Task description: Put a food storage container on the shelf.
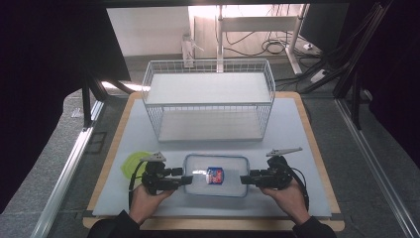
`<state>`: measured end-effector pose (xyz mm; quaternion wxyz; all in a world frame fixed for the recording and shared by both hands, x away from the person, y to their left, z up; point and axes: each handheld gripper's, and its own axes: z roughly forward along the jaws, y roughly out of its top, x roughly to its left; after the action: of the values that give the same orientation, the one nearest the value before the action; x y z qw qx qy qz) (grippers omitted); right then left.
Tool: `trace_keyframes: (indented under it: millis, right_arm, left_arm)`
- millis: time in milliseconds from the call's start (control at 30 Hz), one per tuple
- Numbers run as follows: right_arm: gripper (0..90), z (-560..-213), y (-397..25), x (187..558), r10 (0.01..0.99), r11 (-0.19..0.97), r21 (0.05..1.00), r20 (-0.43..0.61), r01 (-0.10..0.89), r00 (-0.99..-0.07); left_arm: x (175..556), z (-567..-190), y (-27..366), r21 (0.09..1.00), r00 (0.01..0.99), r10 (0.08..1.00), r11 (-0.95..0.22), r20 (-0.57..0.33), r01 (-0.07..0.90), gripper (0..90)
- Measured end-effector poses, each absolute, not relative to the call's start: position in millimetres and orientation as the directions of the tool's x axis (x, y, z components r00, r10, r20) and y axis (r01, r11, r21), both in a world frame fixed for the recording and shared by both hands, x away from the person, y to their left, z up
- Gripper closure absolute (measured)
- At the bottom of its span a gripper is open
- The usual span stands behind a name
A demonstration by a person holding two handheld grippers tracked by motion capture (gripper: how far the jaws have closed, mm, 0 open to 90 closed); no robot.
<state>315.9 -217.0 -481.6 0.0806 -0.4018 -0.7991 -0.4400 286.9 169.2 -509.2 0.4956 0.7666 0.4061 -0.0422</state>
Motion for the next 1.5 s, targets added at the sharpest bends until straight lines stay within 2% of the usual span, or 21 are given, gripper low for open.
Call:
trace_keyframes:
  millis: [267, 400, 767, 1500]
  right_arm:
    - [49.4, -479.5, -213.8, 312.9, 0.595, 0.277, 0.642, 0.469, 0.715, -0.652]
    - [51.9, -475.9, -212.0, 310.2, 0.612, 0.266, 0.667, 0.442, 0.696, -0.656]
    - [51.1, -464.4, -211.9, 309.1, 0.625, 0.235, 0.73, 0.393, 0.642, -0.675]
    - [51.1, -415.4, -203.2, 334.2, 0.603, 0.21, 0.795, 0.353, 0.569, -0.715]
  left_arm:
    - [285.8, -505.2, 168.8, 0.703, 0.637, 0.593, -0.161, -0.492, 0.693, 43.7]
    - [283.5, -501.4, 170.4, 0.716, 0.628, 0.613, -0.142, -0.479, 0.684, 49.5]
    - [283.1, -492.5, 165.9, 0.74, 0.64, 0.621, -0.138, -0.453, 0.658, 50.2]
    - [305.1, -436.6, 175.9, 0.801, 0.667, 0.644, -0.138, -0.374, 0.582, 50.1]
